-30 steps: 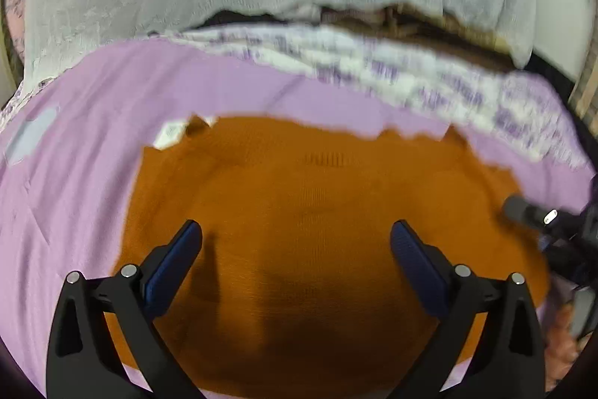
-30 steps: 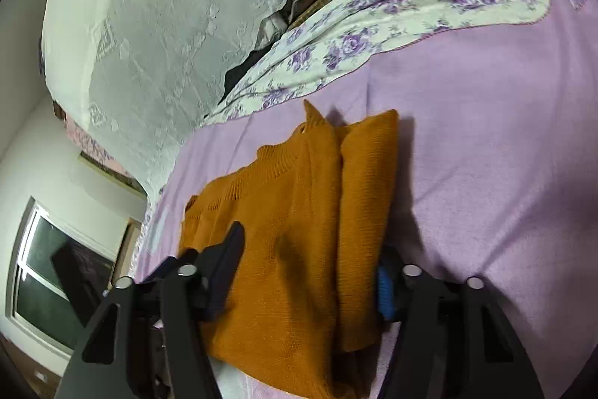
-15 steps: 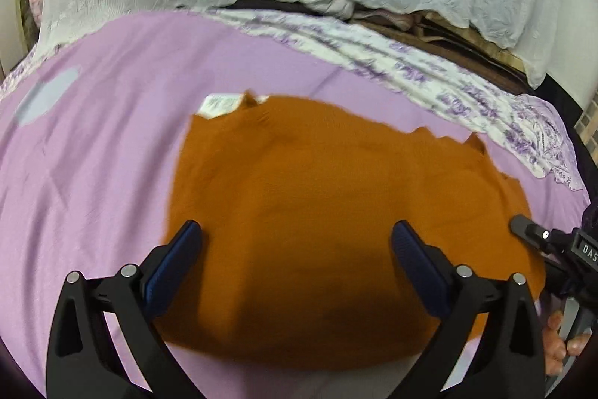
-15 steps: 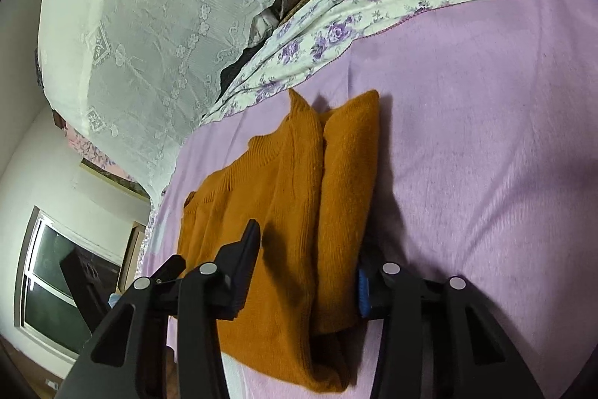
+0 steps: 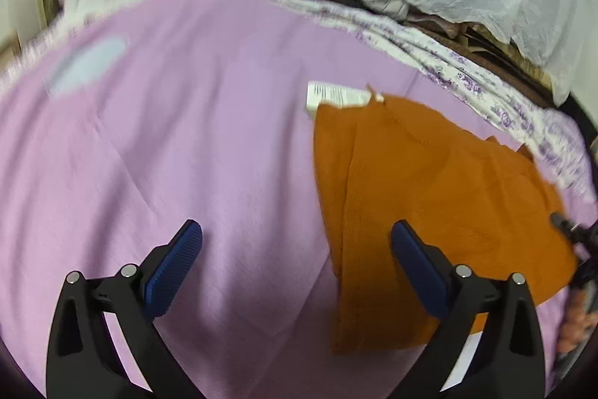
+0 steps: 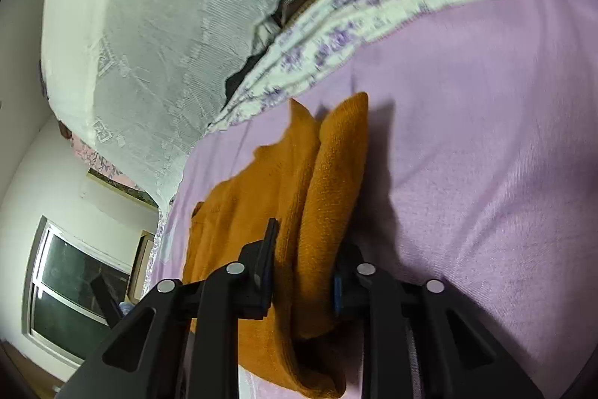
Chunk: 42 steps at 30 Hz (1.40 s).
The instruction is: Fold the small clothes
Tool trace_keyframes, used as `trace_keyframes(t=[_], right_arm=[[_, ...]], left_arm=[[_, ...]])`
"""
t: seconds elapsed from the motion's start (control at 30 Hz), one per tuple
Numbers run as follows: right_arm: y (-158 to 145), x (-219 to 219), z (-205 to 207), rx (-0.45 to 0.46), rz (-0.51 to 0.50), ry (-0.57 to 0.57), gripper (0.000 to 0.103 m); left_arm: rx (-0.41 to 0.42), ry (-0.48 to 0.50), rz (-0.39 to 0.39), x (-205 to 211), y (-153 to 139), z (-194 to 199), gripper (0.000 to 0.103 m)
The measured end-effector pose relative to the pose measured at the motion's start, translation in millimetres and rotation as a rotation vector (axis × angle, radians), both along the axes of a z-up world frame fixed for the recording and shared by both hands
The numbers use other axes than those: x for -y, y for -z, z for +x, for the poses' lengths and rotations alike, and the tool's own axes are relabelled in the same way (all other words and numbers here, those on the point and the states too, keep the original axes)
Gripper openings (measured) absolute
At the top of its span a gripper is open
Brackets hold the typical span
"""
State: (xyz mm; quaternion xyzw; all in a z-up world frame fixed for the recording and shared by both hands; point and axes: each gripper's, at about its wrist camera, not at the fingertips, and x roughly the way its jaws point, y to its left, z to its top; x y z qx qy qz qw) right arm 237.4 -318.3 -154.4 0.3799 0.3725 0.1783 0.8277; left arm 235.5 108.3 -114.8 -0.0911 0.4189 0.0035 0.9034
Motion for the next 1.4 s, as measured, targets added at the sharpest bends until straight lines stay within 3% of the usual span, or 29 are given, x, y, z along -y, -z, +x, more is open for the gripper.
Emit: trace_keyframes(t=[0.2,0.37,0.57,0.83,1.0,1.1,1.4], right_arm=[[-2.5,-4.8,-2.6,0.01,-0.053,0.015,0.023],[-20.1,-17.8,-10.4,0.057,-0.151,0.043,0.019],[-33.0,-30.1,-8.9,0.011,-0.211,0.075,0.019],[-56.7,-50.9,-5.9,-0.038,-0.297,0.088,0.019],[-74.1,-60.6,-7.3,-0.024,-0.307,0.092,0.019],[-84.5,-72.0,-5.4,-0.013,-0.333,0.089,0.019],[-108.1,-112.1,1.4,-0.014,-0.38,0.072,0.018]], left_arm=[[0.05,-0.004,0.035,5.1,-5.9,-7.4,0.099],[0.013,-0.024,0.042,4.2,-1.2,-2.0,0.099],[-0.019,-0.044,-0.02,-8.8,1.5,-1.4,0.099],[-0.015,-0.066,0.035,-26.1,-11.2,-0.4,0.099],[-0.062,-0.143,-0.059,-64.6,-10.0,5.8,0.099],[-0.041,-0.192,-0.111,-82.8,-14.6,1.7,0.099],[-0.007,-0.197,-0.041,-69.8,-20.2,-4.7,0.099]])
